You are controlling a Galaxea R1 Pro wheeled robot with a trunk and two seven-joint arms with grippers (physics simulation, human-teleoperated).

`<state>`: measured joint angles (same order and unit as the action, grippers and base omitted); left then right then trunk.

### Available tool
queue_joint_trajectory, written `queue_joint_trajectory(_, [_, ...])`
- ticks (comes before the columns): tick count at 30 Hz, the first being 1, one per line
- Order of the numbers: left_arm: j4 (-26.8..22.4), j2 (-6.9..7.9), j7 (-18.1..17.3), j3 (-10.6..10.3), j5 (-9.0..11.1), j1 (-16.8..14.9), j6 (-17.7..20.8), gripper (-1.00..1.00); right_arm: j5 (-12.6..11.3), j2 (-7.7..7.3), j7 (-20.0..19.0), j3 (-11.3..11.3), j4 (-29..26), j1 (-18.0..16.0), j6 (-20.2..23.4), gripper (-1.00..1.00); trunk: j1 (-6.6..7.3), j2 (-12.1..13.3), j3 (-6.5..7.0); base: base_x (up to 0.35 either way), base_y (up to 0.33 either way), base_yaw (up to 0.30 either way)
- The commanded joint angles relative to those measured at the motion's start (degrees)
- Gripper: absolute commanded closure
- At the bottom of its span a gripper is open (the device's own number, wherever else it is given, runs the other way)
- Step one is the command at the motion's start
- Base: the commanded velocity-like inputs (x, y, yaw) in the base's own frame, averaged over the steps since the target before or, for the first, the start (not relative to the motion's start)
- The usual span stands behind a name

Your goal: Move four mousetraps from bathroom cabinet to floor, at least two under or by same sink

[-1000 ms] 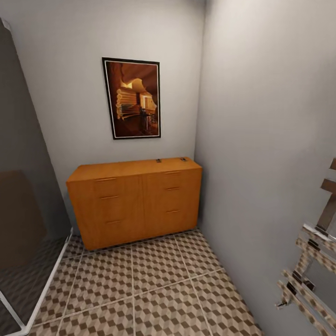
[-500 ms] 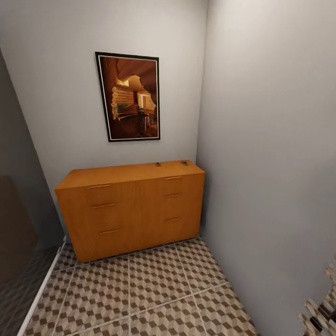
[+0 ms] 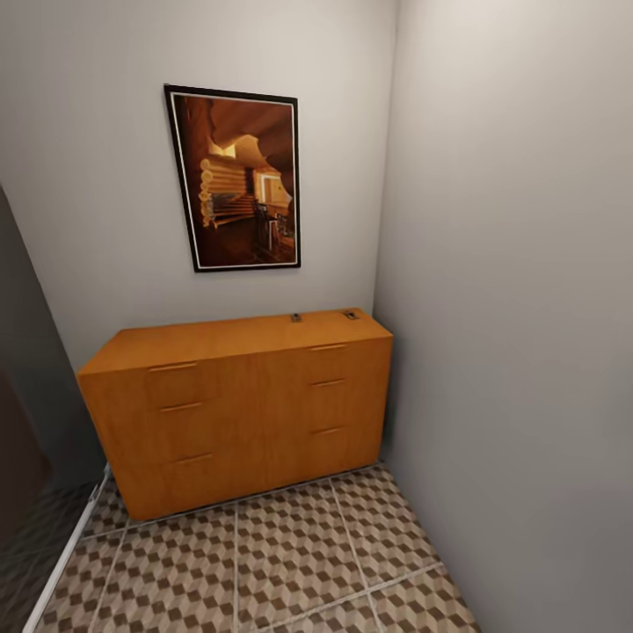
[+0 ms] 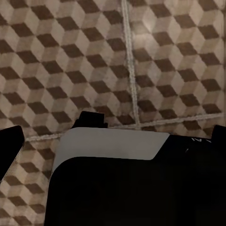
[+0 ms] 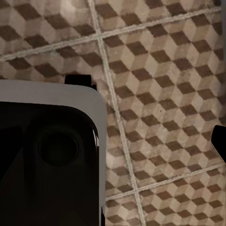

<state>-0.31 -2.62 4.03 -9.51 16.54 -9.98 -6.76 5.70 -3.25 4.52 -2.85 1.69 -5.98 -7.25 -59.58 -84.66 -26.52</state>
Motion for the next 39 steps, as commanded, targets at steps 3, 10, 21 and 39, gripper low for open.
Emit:
queue_joint_trajectory(3, [0.04, -0.02, 0.19, -0.5, 0.44, -0.04, -0.18, -1.0, 0.59, 0.0, 0.22, -0.31, 0.17, -0.08, -0.3, -1.0, -0.03, -0.03, -0.06, 0.328, 0.0, 0.0])
queue_joint_trajectory(10, [0.04, -0.02, 0.19, -0.49, 0.46, -0.04, -0.18, -1.0, 0.61, 0.0, 0.23, -0.31, 0.17, -0.07, -0.3, -1.0, -0.03, -0.03, -0.06, 0.328, 0.0, 0.0])
queue_joint_trajectory(21, [0.04, -0.02, 0.19, -0.48, 0.43, -0.04, -0.18, -1.0, 0.61, 0.0, 0.12, -0.31, 0.2, -0.04, -0.3, -1.0, -0.03, -0.03, -0.06, 0.328, 0.0, 0.0])
queue_joint_trajectory(39, [0.04, -0.06, 0.19, -0.49, 0.46, -0.04, -0.71, -1.0, 0.75, -0.14, -0.37, -0.28, 0.16, -0.05, -0.38, -1.0, -0.03, -0.03, -0.06, 0.101, 0.0, 0.0])
